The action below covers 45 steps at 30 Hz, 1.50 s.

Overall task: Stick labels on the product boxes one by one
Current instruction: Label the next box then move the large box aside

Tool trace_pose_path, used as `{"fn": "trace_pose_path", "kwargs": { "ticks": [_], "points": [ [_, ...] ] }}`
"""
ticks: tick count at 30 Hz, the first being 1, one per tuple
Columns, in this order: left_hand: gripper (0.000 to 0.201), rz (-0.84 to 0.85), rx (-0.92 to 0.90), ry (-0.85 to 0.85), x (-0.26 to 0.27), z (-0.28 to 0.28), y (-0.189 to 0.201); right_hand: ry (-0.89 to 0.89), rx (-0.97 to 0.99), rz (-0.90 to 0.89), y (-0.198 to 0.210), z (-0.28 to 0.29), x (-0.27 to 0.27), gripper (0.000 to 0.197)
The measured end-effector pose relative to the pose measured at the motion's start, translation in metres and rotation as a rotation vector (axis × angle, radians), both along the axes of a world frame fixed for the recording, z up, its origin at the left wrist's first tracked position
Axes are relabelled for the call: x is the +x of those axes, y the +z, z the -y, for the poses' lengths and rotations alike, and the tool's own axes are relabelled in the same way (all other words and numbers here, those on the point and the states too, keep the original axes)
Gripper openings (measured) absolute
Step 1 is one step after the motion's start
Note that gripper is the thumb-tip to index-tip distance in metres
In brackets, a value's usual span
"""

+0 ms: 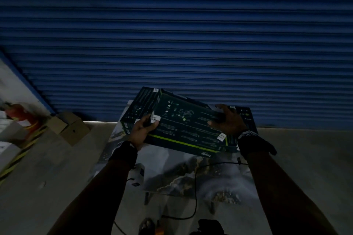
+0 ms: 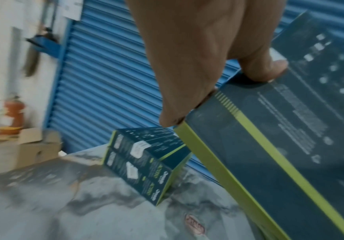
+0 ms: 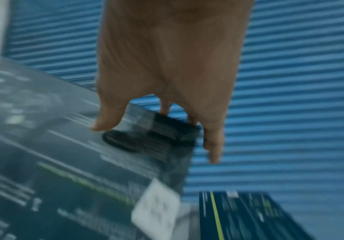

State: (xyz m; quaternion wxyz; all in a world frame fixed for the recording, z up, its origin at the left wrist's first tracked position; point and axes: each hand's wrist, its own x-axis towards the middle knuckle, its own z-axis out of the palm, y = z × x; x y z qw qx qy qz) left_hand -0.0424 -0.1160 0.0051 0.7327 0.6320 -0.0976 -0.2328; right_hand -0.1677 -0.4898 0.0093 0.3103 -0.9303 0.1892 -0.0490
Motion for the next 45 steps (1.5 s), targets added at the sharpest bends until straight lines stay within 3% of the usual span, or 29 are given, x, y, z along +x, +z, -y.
{"fn": "trace_pose_path", "kwargs": {
  "ticks": [5, 9, 12, 14, 16, 22, 26, 28, 31, 34, 37, 40, 45],
  "points": [
    [0.047, -0.065, -0.043, -0.009, -0.002, -0.017, -0.009, -0.087, 0.430, 0.215, -0.002, -0.004, -0.002, 0.106],
    [0.052, -0.126, -0.053, 0.048, -0.001, -0.021, -0.015, -0.098, 0.798, 0.351, 0.003, -0.019, -0.010, 0.070],
    [0.044, -0.120, -0.060, 0.043, -0.004, -0.019, -0.008, -0.102, 0.902, 0.371, 0.004, -0.025, -0.012, 0.062],
    [0.039, -0.108, -0.047, 0.047, -0.005, -0.014, -0.001, -0.096, 0.893, 0.401, 0.009, -0.027, -0.008, 0.047],
    [0.036, -0.119, -0.008, 0.062, -0.002, -0.013, 0.000, -0.125, 0.880, 0.448, 0.016, -0.028, -0.003, 0.046],
    [0.026, -0.096, 0.149, 0.058, 0.005, -0.001, 0.012, -0.092, 0.692, 0.511, 0.039, -0.027, 0.015, 0.052],
    [0.065, 0.072, 0.276, -0.012, 0.015, 0.010, 0.010, -0.001, 0.368, 0.504, 0.054, -0.035, 0.027, 0.047],
    [0.083, 0.251, 0.359, 0.056, 0.040, 0.013, -0.019, 0.034, 0.186, 0.478, 0.056, -0.038, 0.034, 0.056],
    [0.109, 0.527, 0.577, 0.135, 0.044, 0.032, -0.013, 0.088, -0.014, 0.419, 0.053, -0.048, 0.038, 0.071],
    [0.089, 0.961, 0.665, 0.166, 0.005, 0.054, 0.038, 0.111, -0.140, 0.361, 0.048, -0.070, 0.039, 0.077],
    [0.074, 1.285, 0.681, 0.030, -0.011, 0.062, 0.054, 0.146, -0.253, 0.257, 0.037, -0.090, 0.038, 0.079],
    [0.062, 1.409, 0.769, -0.157, -0.010, 0.067, 0.033, 0.190, -0.313, 0.241, 0.024, -0.109, 0.037, 0.078],
    [0.052, 1.487, 0.798, -0.200, -0.001, 0.063, 0.003, 0.220, -0.328, 0.232, 0.021, -0.130, 0.047, 0.080]
  ]
}}
